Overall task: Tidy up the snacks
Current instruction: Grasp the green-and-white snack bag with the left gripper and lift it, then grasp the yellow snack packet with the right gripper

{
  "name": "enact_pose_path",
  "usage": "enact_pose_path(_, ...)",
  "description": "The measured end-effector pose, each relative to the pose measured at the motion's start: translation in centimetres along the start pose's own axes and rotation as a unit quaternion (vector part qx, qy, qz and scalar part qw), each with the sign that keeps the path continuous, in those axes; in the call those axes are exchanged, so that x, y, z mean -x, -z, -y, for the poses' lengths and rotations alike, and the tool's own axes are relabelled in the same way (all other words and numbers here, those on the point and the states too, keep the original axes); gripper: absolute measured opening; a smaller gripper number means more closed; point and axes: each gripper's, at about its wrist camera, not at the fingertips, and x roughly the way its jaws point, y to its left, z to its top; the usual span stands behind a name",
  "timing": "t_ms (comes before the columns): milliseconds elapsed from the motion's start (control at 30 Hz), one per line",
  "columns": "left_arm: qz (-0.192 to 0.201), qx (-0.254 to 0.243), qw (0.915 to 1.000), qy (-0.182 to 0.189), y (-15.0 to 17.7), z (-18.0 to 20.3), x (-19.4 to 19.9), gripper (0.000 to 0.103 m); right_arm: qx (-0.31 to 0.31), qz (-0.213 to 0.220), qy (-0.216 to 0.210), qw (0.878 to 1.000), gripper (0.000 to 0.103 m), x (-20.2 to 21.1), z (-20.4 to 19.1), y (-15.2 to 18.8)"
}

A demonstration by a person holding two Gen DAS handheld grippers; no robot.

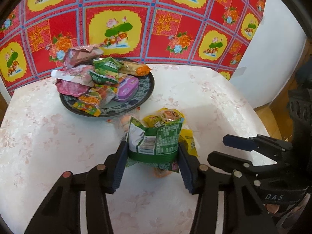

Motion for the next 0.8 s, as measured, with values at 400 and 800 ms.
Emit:
enact_pose_path(400,0.005,0.028,0.9993,-0.024,0.6,-3.2,1.4,0.052,-0.001,-0.008,-0.015,1.0,0.052,-1.6,-2.1,-0.8)
enact_pose_path(800,0.008,0.046,0.9983,-0.035,1.5,-5.4,1.8,0.052,-0.012,-0.008,-0.002,1.0,0.041,-3.0,-2.5,-1.3)
